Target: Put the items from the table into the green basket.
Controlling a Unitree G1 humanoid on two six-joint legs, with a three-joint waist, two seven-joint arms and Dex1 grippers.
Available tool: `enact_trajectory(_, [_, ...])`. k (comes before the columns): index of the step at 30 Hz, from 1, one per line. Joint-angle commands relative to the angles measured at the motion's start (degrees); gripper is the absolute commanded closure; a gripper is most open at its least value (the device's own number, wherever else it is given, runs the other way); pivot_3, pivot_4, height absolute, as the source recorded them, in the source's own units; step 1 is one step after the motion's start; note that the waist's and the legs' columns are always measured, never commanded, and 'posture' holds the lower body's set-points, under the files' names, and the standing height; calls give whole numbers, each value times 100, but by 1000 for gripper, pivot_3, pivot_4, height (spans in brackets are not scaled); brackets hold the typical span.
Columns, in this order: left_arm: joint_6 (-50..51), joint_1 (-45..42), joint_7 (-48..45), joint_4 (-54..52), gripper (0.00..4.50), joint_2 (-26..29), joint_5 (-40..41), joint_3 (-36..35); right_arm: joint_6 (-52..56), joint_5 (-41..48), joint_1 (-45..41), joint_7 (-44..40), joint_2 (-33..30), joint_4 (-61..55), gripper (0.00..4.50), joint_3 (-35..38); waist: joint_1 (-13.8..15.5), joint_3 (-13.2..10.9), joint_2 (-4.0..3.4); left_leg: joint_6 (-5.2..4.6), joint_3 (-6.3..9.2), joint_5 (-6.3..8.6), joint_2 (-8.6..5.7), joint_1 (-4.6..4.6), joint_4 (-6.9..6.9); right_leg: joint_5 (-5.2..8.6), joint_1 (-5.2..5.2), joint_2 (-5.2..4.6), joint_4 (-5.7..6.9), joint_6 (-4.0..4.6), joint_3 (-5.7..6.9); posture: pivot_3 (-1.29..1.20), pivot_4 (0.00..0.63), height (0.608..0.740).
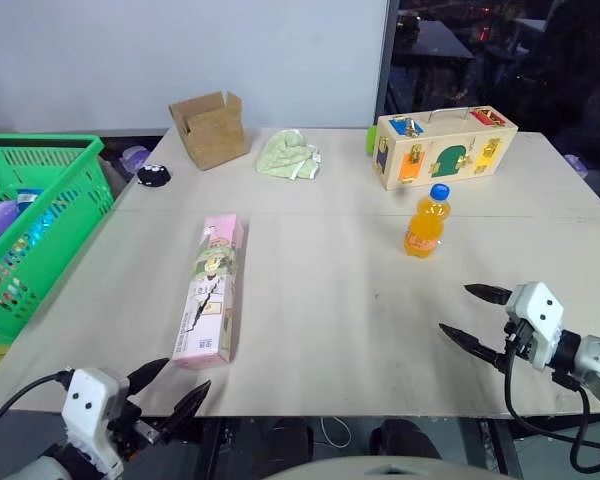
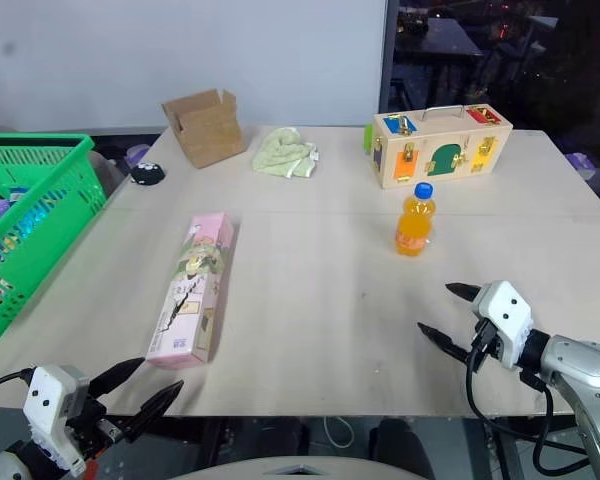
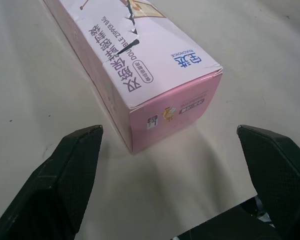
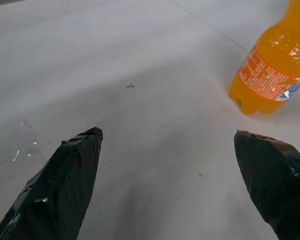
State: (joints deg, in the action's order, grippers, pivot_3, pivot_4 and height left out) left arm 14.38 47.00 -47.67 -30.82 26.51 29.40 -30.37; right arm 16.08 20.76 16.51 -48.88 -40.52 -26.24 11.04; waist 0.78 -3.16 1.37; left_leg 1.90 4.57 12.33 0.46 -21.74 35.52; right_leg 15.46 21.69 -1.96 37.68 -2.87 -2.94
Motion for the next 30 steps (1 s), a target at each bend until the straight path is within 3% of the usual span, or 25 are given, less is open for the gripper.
enact_trajectory(1, [62,117,-49,-398,16,53,317,-108,214,77,-184,176,11,-254,0,-21,2,0,2,0,0,0,0,0,0,0,0,0,0,0,0,121,0,740])
enact_trajectory(6, [553,269,154,-1494,16,289,1194,-378,809,55,-744,614,223,-228,0,-352,17,-5,9,0,-8,0,12,0,5,0,1,-2,3,0,3,149,0,740])
enact_trajectory(14, [1375,-813,1117,-2569,16,1300,2296,-318,1287,-35,-1469,1247,681,-4,0,-640,174,-5,-1,-1,-18,-1,16,-9,6,-1,-2,1,4,0,11,185,0,740])
enact_trajectory(19, [2213,-2556,1874,-2317,16,2194,2574,515,1145,-68,-1144,1276,698,-279,0,-612,304,-1,-11,-2,-6,-1,18,-8,6,-1,-8,9,7,1,25,127,0,740])
enact_trajectory(22, [3035,-4235,2181,-1662,16,2539,2882,1516,1044,-188,-875,1389,695,-527,0,-559,305,-4,-19,-2,-10,-2,16,-9,11,-1,-6,11,13,0,21,78,0,740])
enact_trajectory(26, [3618,-6318,2048,-394,16,2019,2503,2950,1084,-257,-577,1601,754,-919,0,-498,185,-1,-18,-2,-6,-2,17,-10,38,-4,-16,26,21,-5,16,-10,0,740])
enact_trajectory(30, [3420,-7620,1614,1173,16,1332,1193,4368,1235,-247,-402,1881,813,-1358,0,-274,-46,1,-15,-4,-11,-1,13,-12,49,-13,-19,36,19,-20,-7,-78,0,740])
